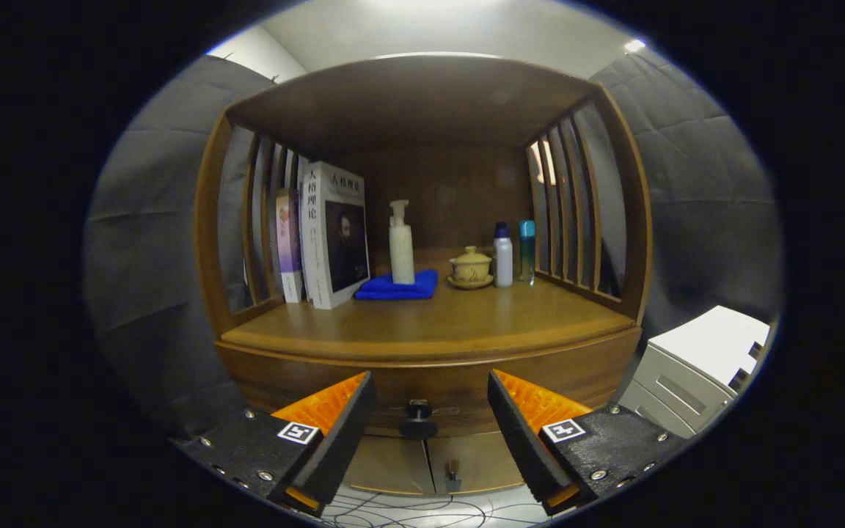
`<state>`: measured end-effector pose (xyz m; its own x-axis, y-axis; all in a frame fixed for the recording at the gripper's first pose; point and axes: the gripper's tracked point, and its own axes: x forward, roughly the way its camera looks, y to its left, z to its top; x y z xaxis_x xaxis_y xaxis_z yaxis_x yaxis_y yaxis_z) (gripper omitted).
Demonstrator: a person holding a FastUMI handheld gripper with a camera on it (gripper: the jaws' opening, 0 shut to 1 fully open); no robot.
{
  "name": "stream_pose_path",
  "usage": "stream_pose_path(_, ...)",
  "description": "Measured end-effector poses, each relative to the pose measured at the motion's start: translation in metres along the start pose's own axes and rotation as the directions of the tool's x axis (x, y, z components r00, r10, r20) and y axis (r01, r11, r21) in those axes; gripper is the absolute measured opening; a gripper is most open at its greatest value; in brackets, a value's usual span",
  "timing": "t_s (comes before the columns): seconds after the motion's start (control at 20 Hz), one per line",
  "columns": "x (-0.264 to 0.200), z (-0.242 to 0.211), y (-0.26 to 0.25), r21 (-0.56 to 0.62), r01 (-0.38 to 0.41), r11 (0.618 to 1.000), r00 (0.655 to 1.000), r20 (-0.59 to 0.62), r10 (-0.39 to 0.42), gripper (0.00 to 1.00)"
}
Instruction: Pull open the drawer, take out the items inside it, and place them on the countertop above the cabinet.
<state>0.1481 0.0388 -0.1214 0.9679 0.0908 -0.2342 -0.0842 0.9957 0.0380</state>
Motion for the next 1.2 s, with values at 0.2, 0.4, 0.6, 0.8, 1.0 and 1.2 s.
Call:
stream_pose_path(0.2, 0.021, -0.033, 0.002, -0.005, -0.002, 1.0, 0.997, -0.075, 0.001, 0.95)
stream_pose_path(0.4, 0.037, -0.059, 0.001, 0.017, 0.004, 1.0, 0.988, -0.152, -0.002, 0.95)
stream_pose_path(0.6, 0.042, -0.08, 0.005, 0.042, -0.007, 0.999, 0.976, -0.217, 0.016, 0.91)
stream_pose_path(0.8, 0.047, -0.091, 0.012, 0.056, -0.034, 0.998, 0.967, -0.25, 0.047, 0.74)
stream_pose_path(1.0, 0.047, -0.094, 0.012, 0.072, -0.022, 0.997, 0.959, -0.281, 0.041, 0.46)
stream_pose_path(1.2, 0.042, -0.096, 0.012, 0.088, 0.003, 0.996, 0.949, -0.314, 0.025, 0.36)
